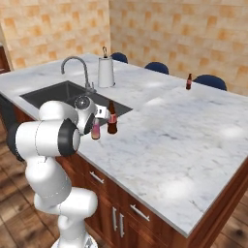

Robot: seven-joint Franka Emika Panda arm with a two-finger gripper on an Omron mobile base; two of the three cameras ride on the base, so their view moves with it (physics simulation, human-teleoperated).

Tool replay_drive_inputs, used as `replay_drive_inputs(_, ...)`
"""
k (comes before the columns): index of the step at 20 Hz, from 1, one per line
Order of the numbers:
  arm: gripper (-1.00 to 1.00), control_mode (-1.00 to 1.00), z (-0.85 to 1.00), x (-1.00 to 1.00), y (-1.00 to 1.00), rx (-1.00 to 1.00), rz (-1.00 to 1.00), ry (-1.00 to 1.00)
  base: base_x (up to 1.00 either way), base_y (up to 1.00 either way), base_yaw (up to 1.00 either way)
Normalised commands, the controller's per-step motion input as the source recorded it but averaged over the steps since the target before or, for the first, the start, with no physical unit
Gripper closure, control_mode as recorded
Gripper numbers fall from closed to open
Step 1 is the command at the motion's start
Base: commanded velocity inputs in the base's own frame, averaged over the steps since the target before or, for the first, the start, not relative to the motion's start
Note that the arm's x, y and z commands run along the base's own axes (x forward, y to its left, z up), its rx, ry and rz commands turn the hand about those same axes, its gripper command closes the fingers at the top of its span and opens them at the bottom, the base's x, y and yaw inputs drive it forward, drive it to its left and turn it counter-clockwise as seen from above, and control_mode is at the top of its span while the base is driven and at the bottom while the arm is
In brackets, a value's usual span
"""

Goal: Place the large bottle from the dining counter next to the other large bottle outside the sink, and place the small bottle from the dining counter next to the other small bottle inside the sink.

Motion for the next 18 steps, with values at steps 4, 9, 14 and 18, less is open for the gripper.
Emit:
replay_drive_inputs(4, 1.00, 1.00, 0.00, 0.00, 0.00, 0.00, 0.00, 0.00, 0.12, 0.00, -0.06)
replay_drive_inputs(9, 1.00, -1.00, -0.07, 0.00, 0.04, 0.00, -0.03, 0.00, 0.00, 0.00, -0.01)
replay_drive_inputs(14, 1.00, -1.00, -0.06, 0.00, 0.23, 0.00, -0.05, 0.00, 0.00, 0.00, 0.00)
replay_drive_inputs(18, 1.00, -1.00, 0.00, 0.00, 0.24, 0.00, -0.05, -0.01, 0.00, 0.00, 0.00)
